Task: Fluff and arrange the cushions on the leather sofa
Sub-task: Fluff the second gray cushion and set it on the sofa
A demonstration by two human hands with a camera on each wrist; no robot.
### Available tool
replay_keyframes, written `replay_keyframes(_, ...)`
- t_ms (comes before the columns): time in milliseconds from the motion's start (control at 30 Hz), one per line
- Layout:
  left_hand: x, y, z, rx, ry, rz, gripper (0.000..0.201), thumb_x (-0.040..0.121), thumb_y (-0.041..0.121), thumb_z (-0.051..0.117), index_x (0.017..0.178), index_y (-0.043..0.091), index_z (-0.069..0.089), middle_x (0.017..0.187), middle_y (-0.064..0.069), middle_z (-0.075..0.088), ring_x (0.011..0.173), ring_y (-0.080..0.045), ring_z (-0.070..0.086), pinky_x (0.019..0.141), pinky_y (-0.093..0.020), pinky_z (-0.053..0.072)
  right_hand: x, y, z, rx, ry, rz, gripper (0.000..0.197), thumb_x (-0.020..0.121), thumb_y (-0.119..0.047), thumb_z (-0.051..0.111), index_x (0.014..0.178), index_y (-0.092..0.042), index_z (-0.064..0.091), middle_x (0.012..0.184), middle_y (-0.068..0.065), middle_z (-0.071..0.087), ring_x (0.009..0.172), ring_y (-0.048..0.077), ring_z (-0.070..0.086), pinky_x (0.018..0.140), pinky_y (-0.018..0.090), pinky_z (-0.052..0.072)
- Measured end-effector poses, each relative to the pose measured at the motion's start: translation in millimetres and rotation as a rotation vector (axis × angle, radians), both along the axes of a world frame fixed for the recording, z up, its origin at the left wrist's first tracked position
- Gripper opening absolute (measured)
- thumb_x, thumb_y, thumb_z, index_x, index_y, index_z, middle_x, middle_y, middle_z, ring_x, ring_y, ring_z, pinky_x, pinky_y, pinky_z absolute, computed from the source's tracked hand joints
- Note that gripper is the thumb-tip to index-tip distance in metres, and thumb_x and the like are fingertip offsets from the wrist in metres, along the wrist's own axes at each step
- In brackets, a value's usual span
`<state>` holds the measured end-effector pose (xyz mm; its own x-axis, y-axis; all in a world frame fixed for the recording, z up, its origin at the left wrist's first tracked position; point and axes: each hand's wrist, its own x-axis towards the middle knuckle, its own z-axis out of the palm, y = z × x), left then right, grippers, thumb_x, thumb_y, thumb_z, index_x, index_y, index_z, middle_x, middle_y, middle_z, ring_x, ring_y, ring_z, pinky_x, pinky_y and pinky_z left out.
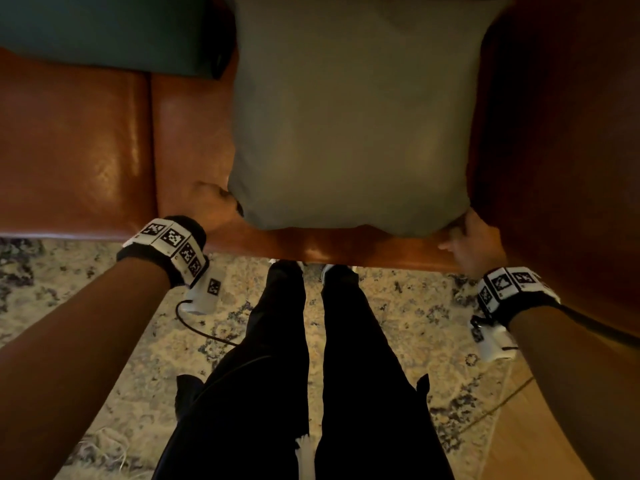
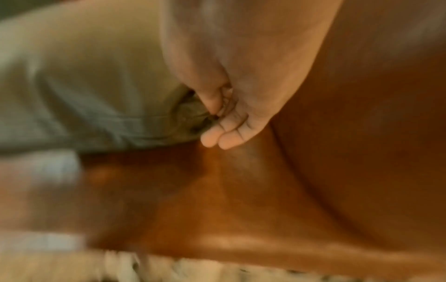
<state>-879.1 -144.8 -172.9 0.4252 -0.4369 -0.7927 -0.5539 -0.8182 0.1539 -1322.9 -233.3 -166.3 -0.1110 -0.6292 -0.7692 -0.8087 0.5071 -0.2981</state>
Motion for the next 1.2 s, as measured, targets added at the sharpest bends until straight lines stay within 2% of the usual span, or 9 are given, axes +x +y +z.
replay_keyframes(200,-1,39,-11,0.225,0.061,-0.041,0.032,0.102,0.025,0.059,0.123,0.001,0.060,0.127,-0.026,0.061,0.113,-0.040,0.058,0.091,-0.041,0.044,-11,9,4,0.192,0.158,0.411,0.033,0.105,-0.027,0.050,0.137,-0.016,0.051,0.118,0.023,0.063,0.107,0.045,0.065,0.087,0.040,0.051)
replay_keyframes(300,2,47,-19,0.105,0.208,0.269,0.046,0.102,0.018,0.060,0.144,0.003,0.047,0.144,-0.022,0.051,0.127,-0.039,0.054,0.106,-0.045,0.046,-8,20,-10,0.194,-0.013,-0.058,0.029,0.099,-0.036,0.046,0.123,-0.021,0.052,0.123,0.020,0.067,0.104,0.040,0.069,0.090,0.047,0.058)
replay_keyframes(400,9,43,-35,-0.062,0.249,0.740,0.049,0.100,0.045,0.048,0.130,0.009,0.057,0.132,-0.013,0.061,0.117,-0.035,0.062,0.103,-0.050,0.053,0,21,-9,0.157,-0.314,-0.824,0.021,0.105,-0.016,0.040,0.119,-0.007,0.053,0.124,0.023,0.066,0.100,0.037,0.070,0.086,0.047,0.058)
replay_keyframes(500,3,35,-31,-0.105,0.268,0.851,0.046,0.101,0.051,0.050,0.124,0.013,0.064,0.128,-0.011,0.065,0.113,-0.031,0.065,0.098,-0.041,0.052,7,15,-10,0.149,-0.450,-1.046,0.031,0.111,-0.033,0.043,0.125,-0.007,0.052,0.119,0.018,0.064,0.105,0.035,0.067,0.081,0.045,0.060)
replay_keyframes(700,-10,17,-18,-0.125,0.317,0.870,0.023,0.106,0.039,0.052,0.093,0.022,0.062,0.096,-0.001,0.067,0.082,-0.013,0.064,0.063,-0.025,0.050,21,3,-14,0.130,-0.440,-1.022,0.023,0.102,-0.002,0.060,0.124,-0.008,0.058,0.108,0.013,0.067,0.105,0.032,0.066,0.080,0.043,0.062)
replay_keyframes(833,-14,19,-10,-0.083,0.411,0.807,0.015,0.108,0.028,0.049,0.102,0.023,0.062,0.101,0.006,0.065,0.088,-0.007,0.062,0.065,-0.017,0.048,18,-1,-19,0.122,-0.402,-0.977,0.026,0.100,-0.001,0.063,0.126,-0.001,0.058,0.116,0.017,0.067,0.112,0.034,0.066,0.077,0.039,0.063)
replay_keyframes(1033,-10,21,-10,-0.048,0.312,0.478,0.024,0.099,0.001,0.053,0.080,0.008,0.066,0.082,-0.012,0.066,0.084,-0.030,0.063,0.078,-0.038,0.055,16,3,-21,0.196,-0.315,-0.683,0.037,0.097,-0.005,0.071,0.132,0.002,0.059,0.126,0.015,0.067,0.111,0.030,0.066,0.094,0.049,0.059)
replay_keyframes(1133,4,38,-19,-0.002,0.271,0.390,0.018,0.101,0.005,0.055,0.107,0.004,0.072,0.104,-0.015,0.071,0.097,-0.032,0.067,0.095,-0.048,0.056,14,5,-31,0.182,-0.229,-0.669,0.031,0.105,-0.004,0.055,0.135,0.002,0.056,0.132,0.021,0.064,0.114,0.035,0.066,0.087,0.046,0.060)
replay_keyframes(1200,11,50,-25,0.011,0.249,0.405,0.016,0.100,0.003,0.055,0.109,0.004,0.069,0.106,-0.018,0.069,0.088,-0.029,0.064,0.086,-0.040,0.058,12,2,-37,0.168,-0.131,-0.630,0.032,0.106,-0.005,0.050,0.135,0.007,0.055,0.134,0.022,0.062,0.114,0.035,0.063,0.088,0.042,0.057)
